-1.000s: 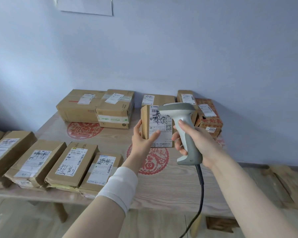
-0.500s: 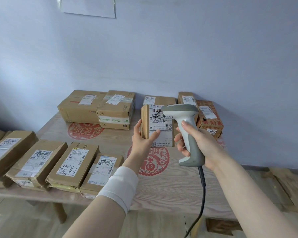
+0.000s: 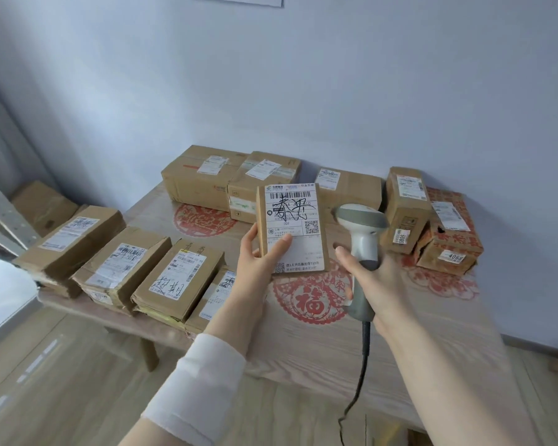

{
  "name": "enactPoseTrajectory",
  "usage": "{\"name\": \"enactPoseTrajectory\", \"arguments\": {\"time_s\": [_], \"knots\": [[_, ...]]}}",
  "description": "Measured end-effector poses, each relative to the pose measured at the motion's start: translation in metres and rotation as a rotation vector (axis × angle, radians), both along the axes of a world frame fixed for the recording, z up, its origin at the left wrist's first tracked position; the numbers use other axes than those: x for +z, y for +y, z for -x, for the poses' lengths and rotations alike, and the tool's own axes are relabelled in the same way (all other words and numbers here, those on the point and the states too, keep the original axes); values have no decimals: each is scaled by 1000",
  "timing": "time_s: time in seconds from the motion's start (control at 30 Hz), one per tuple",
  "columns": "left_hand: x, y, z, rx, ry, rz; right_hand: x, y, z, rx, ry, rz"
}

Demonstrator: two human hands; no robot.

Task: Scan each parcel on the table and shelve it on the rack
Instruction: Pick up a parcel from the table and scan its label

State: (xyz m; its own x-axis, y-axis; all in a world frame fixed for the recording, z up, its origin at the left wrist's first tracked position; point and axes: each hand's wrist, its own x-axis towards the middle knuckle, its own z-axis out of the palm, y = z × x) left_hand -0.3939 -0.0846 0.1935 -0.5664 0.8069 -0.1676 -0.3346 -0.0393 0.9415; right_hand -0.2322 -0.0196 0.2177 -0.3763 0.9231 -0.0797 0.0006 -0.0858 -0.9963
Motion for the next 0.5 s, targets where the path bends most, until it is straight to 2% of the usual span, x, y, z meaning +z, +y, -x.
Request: {"name": "enactPoseTrajectory", "arguments": {"time_s": [0.3, 0.5], "knots": [[10, -125, 82, 41, 84, 2, -9, -79, 120, 214, 54, 86], [5, -227, 162, 208, 81, -43, 3, -168, 219, 368, 44, 80]]}}
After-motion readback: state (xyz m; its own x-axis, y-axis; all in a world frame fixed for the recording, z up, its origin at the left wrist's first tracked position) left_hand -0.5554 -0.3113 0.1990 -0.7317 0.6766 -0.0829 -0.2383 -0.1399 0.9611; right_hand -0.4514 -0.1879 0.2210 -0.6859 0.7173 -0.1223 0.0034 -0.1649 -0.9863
